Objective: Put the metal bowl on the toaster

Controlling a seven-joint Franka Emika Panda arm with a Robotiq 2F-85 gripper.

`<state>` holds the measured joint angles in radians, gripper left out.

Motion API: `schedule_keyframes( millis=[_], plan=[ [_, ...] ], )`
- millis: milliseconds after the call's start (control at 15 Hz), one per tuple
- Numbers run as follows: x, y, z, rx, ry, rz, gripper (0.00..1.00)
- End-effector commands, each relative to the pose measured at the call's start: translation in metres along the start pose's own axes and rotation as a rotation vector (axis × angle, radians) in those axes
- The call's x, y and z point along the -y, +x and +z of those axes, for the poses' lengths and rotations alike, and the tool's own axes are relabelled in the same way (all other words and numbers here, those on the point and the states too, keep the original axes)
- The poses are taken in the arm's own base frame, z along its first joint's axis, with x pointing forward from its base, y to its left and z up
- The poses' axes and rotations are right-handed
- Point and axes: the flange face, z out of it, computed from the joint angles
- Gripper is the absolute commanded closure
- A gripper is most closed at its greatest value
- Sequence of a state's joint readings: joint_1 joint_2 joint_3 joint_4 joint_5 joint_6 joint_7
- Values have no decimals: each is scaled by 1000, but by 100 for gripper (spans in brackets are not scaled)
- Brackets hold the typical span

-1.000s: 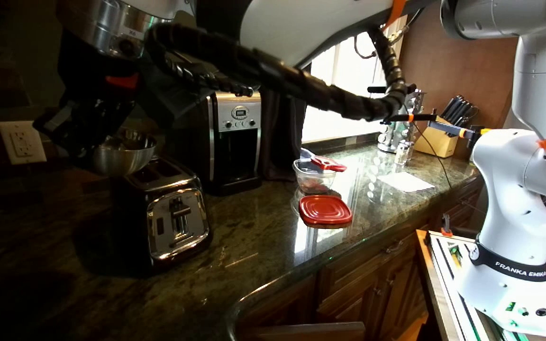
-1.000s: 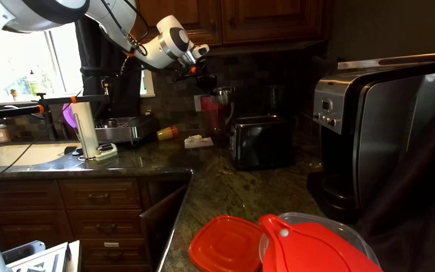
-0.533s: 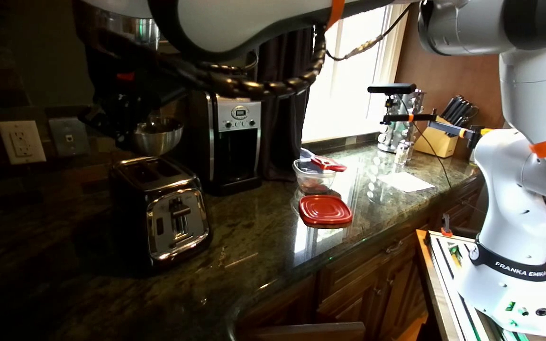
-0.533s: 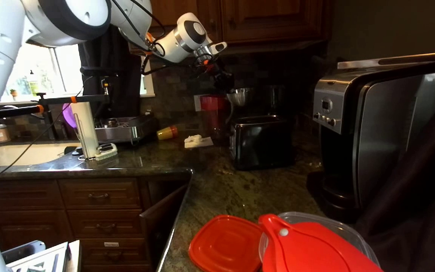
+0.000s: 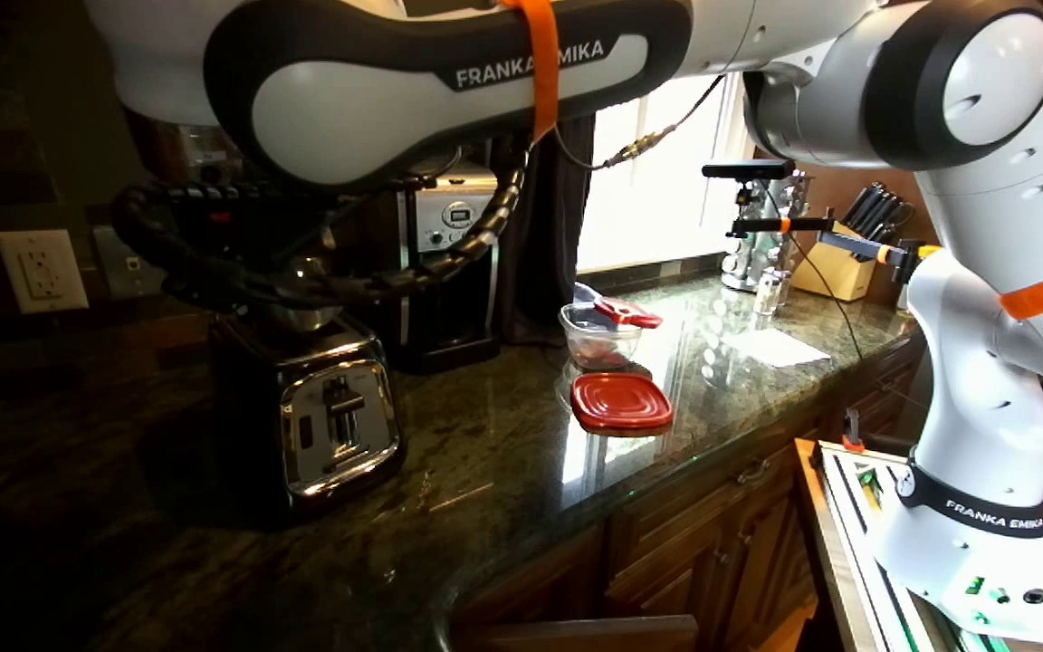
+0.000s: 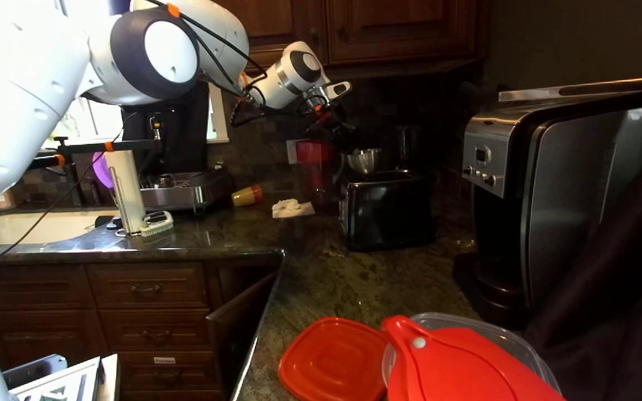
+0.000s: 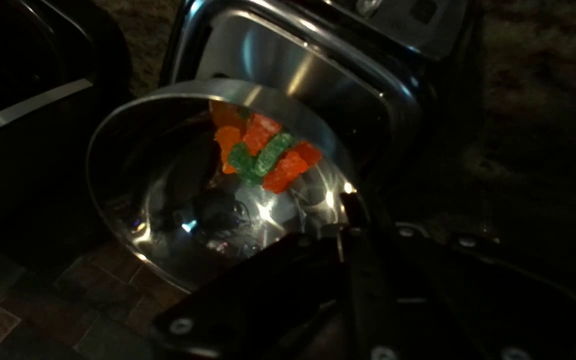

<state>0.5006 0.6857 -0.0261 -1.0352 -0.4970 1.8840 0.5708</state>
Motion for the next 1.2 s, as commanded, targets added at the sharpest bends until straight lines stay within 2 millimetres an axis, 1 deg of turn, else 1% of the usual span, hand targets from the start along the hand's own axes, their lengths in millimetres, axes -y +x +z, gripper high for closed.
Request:
schedule_keyframes(
  millis=[0, 67, 133, 333, 467, 667, 733, 933, 1000, 1067, 1133],
  plan=[
    [-2, 12, 5, 8, 7, 60, 71],
    [-3, 14, 5, 6, 9, 69, 70],
    [-5, 16, 2, 1, 12, 83, 65],
    [-11, 22, -11, -22, 15, 126, 41],
    [-13, 25, -30, -61, 37, 155, 27],
    [-17, 26, -64, -118, 39, 217, 4],
    [-17, 27, -71, -131, 37, 236, 0],
    [-14, 26, -103, -163, 165, 274, 0],
    [-14, 25, -110, -167, 191, 299, 0],
    [-17, 23, -112, -170, 178, 342, 0],
    [-17, 22, -113, -178, 181, 345, 0]
  ],
)
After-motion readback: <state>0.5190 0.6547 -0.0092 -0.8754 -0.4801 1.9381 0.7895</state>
